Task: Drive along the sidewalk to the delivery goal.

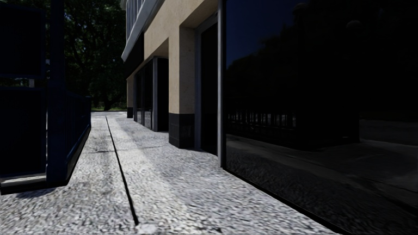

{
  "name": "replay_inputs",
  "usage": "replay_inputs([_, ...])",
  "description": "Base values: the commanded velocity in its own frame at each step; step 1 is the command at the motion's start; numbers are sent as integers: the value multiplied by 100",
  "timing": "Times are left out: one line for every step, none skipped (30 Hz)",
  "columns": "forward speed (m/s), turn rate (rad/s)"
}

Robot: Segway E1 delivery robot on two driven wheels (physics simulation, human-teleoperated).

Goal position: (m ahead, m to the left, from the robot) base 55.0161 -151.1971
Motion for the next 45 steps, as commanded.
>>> replay_inputs([200,75])
replay_inputs([200,76])
replay_inputs([200,76])
replay_inputs([200,76])
replay_inputs([200,76])
replay_inputs([200,76])
replay_inputs([200,76])
replay_inputs([200,76])
replay_inputs([200,76])
replay_inputs([200,76])
replay_inputs([200,76])
replay_inputs([200,72])
replay_inputs([200,25])
replay_inputs([200,7])
replay_inputs([200,2])
replay_inputs([200,0])
replay_inputs([200,0])
replay_inputs([200,0])
replay_inputs([200,0])
replay_inputs([200,0])
replay_inputs([200,0])
replay_inputs([200,0])
replay_inputs([200,0])
replay_inputs([200,0])
replay_inputs([200,0])
replay_inputs([200,0])
replay_inputs([200,0])
replay_inputs([200,0])
replay_inputs([200,0])
replay_inputs([200,0])
replay_inputs([200,0])
replay_inputs([200,0])
replay_inputs([200,11])
replay_inputs([200,62])
replay_inputs([200,79])
replay_inputs([200,87])
replay_inputs([200,89])
replay_inputs([200,89])
replay_inputs([200,89])
replay_inputs([200,81])
replay_inputs([200,54])
replay_inputs([200,34])
replay_inputs([200,11])
replay_inputs([200,4])
replay_inputs([200,2])
